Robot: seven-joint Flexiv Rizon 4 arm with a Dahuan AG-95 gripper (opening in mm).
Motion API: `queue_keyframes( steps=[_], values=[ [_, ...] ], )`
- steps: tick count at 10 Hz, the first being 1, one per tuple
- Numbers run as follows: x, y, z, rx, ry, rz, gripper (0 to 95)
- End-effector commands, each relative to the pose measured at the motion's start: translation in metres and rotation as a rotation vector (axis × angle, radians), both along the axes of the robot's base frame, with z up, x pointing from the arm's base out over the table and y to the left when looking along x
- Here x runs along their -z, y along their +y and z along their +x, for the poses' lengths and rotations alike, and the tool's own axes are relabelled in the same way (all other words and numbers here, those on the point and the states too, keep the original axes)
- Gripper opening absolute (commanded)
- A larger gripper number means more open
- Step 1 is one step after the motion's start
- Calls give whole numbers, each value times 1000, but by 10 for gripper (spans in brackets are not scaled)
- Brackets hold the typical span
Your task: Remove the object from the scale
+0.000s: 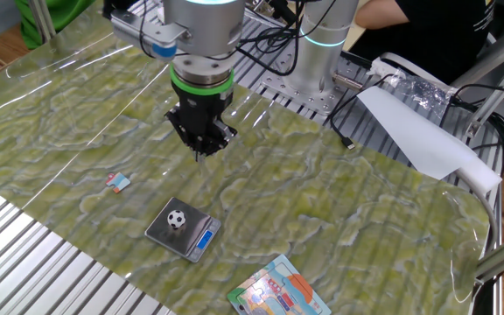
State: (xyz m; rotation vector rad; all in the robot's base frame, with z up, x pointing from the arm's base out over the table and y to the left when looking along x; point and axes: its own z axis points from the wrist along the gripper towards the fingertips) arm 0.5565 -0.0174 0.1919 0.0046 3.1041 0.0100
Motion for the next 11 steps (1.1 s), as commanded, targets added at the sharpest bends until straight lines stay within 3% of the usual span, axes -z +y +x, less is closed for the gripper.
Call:
queue_keyframes(
  steps=[1,3,7,11],
  values=[
    [1,-1,1,4,-10,-4,0],
    [2,-5,2,3,-20,-8,0],
    [7,-26,13,-44,-19,-8,0],
    [11,-32,28,-51,-20,-8,0]
  ],
)
